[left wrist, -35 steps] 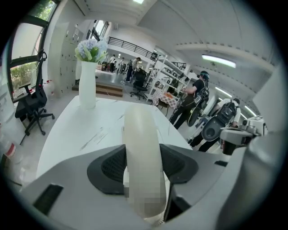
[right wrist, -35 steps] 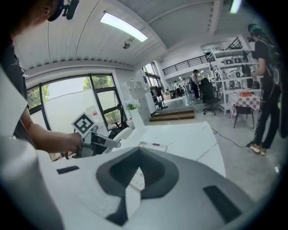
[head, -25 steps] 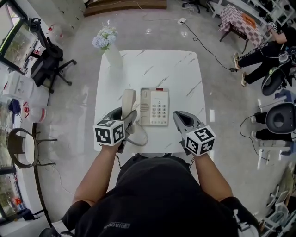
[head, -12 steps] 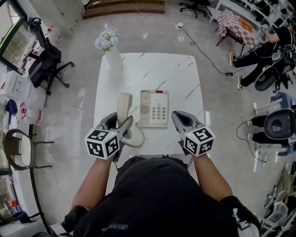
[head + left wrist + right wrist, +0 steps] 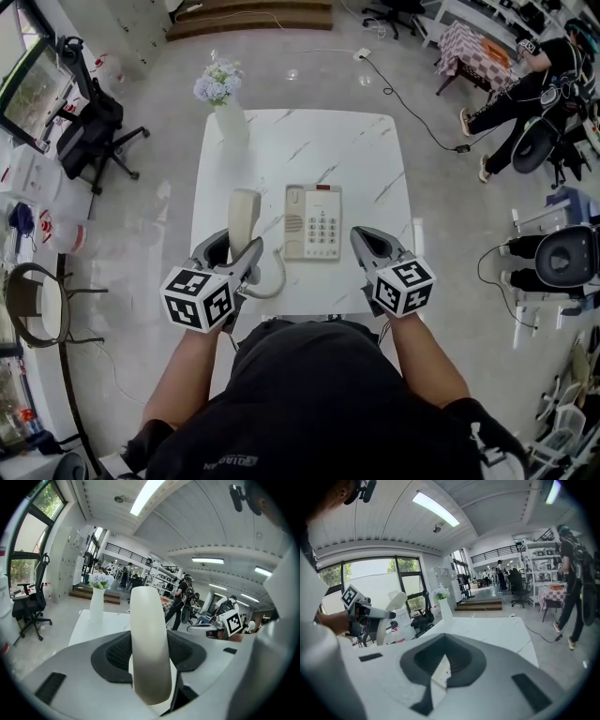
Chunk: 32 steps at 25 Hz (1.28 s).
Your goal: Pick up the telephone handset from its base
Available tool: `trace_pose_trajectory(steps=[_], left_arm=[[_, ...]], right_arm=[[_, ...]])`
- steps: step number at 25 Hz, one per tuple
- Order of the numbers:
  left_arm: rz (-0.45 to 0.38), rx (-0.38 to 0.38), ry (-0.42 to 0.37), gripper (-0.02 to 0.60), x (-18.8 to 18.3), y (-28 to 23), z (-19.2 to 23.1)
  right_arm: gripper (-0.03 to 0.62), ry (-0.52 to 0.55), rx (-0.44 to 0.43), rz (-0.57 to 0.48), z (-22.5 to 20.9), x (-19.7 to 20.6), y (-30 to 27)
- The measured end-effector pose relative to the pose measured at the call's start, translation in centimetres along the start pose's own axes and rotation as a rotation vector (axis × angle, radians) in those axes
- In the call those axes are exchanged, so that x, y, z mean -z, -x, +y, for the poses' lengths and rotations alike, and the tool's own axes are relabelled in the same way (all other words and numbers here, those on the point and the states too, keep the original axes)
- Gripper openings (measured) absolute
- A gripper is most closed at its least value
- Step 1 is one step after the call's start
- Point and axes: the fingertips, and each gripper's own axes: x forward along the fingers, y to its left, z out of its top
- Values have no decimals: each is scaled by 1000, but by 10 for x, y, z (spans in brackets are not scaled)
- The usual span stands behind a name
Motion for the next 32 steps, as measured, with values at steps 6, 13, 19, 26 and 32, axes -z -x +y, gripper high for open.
trace_pose_trajectory(steps=[6,13,19,26,32], left_arm=[[8,5,-6,221,-1,-3,3],[8,13,-15,221,-2,-5,0],[2,20,-17,219,-8,-6,-5],[3,22,-19,219,-8,-7,-7],[8,24,-18,219,-7,-9,-9]], right_arm=[[2,3,-11,-6,4,-3,0],[1,-1,-13,-3,3,1,-1],[2,-3,-15,-5,1,-2,-3],[0,-2,-14,-8,0,-2,-3],[0,3,-17,-4,0,-3,-3]])
